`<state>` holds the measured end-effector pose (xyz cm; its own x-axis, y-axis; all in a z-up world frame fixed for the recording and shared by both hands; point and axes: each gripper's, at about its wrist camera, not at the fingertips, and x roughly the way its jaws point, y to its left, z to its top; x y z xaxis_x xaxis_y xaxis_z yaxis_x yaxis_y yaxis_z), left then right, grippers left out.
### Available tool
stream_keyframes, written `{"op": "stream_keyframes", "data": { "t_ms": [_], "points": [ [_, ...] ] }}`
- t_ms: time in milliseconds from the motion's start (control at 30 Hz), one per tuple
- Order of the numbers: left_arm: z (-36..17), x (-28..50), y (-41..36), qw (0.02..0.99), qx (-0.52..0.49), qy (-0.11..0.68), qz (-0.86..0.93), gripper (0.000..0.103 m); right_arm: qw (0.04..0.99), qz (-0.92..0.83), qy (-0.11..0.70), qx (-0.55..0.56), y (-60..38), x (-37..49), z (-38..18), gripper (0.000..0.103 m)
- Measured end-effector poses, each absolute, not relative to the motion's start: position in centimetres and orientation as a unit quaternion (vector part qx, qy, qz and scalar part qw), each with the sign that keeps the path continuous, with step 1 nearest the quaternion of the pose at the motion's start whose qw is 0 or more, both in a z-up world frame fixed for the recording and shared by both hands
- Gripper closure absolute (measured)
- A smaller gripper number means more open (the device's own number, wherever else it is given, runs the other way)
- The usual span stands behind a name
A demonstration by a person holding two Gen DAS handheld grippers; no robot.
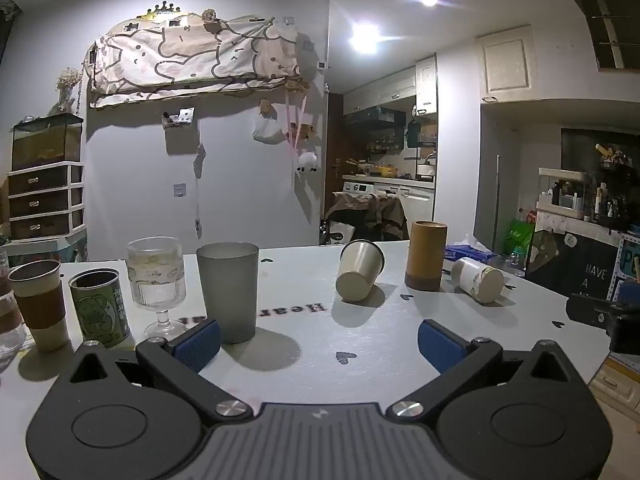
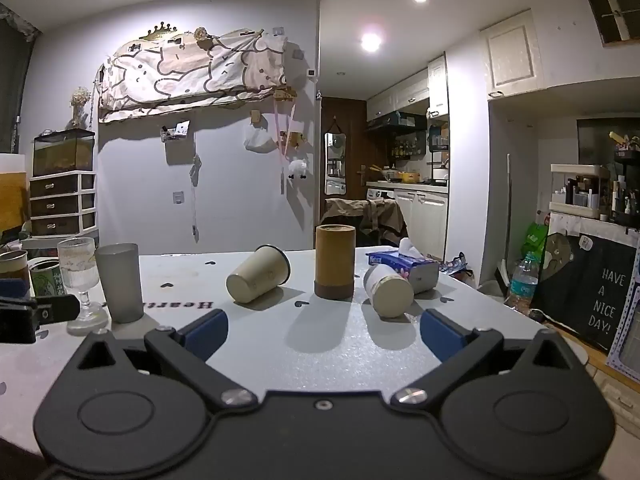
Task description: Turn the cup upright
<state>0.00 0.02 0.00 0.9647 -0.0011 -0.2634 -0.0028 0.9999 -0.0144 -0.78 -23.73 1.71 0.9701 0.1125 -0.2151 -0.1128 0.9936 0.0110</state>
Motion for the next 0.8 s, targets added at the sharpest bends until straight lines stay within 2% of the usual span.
{"op": "stream_keyframes", "data": {
  "t_ms": [800],
  "points": [
    [0.01, -0.01, 0.01, 0.991, -0.007, 0.133, 0.001, 0.0, 0.992, 0.058, 0.108, -0.007, -23.51, -0.85, 1.74, 0.0]
  ]
}}
